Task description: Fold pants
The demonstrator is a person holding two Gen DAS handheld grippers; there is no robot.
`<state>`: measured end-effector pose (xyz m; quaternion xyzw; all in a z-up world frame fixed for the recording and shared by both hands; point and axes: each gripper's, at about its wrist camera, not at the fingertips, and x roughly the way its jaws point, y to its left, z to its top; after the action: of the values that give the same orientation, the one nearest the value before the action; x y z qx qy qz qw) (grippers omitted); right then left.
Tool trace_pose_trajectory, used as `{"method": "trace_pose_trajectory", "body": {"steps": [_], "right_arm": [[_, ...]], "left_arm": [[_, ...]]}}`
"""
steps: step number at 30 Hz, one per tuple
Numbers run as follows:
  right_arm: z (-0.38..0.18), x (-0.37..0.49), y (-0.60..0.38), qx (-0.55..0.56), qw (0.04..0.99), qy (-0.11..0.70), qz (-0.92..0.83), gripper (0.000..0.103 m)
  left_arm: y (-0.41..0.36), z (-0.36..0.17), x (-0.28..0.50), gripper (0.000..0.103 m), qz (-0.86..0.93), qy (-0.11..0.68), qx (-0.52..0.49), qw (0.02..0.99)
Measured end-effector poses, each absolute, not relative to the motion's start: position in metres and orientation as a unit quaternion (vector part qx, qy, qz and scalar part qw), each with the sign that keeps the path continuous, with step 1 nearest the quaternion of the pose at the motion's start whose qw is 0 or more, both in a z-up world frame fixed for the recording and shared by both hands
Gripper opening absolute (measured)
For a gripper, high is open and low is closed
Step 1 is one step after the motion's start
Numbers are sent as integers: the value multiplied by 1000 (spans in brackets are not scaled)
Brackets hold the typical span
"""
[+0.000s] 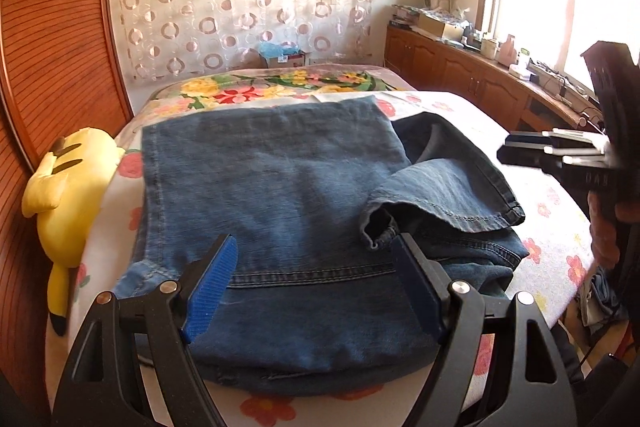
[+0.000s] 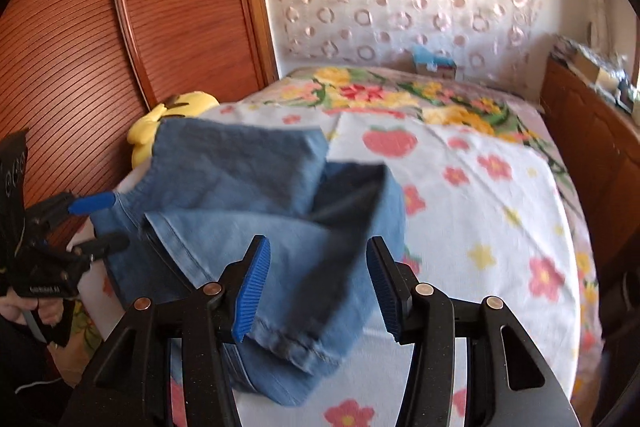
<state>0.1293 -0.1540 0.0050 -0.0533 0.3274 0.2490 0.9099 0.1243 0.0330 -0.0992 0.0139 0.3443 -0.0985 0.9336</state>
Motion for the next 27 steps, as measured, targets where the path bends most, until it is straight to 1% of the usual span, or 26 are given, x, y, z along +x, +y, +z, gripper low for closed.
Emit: {"method": "trace_pose_trajectory", "body": {"steps": [14,20,21,22,24,25,26,27], "right_arm": [[-15,140,-157,-23,898,367,241,52],[-22,139,-169,-17,895,375,243,52],[-23,139,-169,-15,894,375,244,52],[-23,139,-170,-13,894,375,245,52],[-24,139,-170,-14,891,376,254,52],[-26,139,-168,-15,890,376,256,50],[-26,138,-168,-16,891,373,258,45],[-26,138,-168,-16,892,371,258,35]], "left_arm": [[12,-118,143,80,-114,372,33,920],[10,-121,149,80,-128,375,23,918],[10,-121,149,77,-133,375,22,917],[10,-121,149,71,-140,375,21,916],[7,-122,150,67,-151,376,21,914],[7,-122,151,63,-150,377,21,914],[7,-122,151,60,-153,377,20,913],[6,-122,151,58,-155,377,18,913]]}}
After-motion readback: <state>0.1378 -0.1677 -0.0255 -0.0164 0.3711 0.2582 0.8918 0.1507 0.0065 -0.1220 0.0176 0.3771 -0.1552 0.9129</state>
